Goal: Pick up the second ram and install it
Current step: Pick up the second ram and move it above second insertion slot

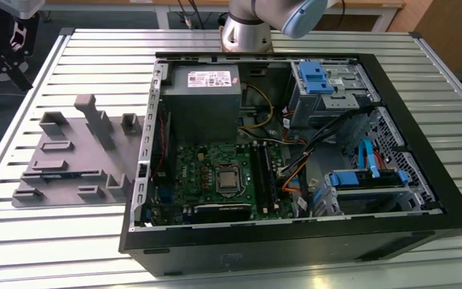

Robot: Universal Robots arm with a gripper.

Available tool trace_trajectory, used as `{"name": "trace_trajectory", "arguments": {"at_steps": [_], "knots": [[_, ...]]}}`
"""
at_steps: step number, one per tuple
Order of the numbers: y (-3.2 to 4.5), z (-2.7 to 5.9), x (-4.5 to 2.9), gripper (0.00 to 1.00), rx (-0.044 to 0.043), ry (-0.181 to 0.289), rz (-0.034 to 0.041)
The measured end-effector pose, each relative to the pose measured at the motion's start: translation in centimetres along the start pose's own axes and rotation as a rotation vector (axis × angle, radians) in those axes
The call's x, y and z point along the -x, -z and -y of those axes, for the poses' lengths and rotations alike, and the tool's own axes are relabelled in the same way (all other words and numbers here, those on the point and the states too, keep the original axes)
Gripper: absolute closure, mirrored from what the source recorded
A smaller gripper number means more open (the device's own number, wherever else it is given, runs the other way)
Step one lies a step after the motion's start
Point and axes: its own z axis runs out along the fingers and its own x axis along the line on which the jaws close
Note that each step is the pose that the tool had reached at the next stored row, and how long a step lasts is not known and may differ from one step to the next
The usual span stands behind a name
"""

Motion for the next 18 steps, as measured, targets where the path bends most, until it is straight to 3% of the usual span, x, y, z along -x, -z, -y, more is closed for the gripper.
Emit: {"name": "trace_trajectory", "arguments": {"at_steps": [18], "knots": [[-0.01, 0.0, 0.0, 0.89, 0.0005, 0.02, -0.0009]]}}
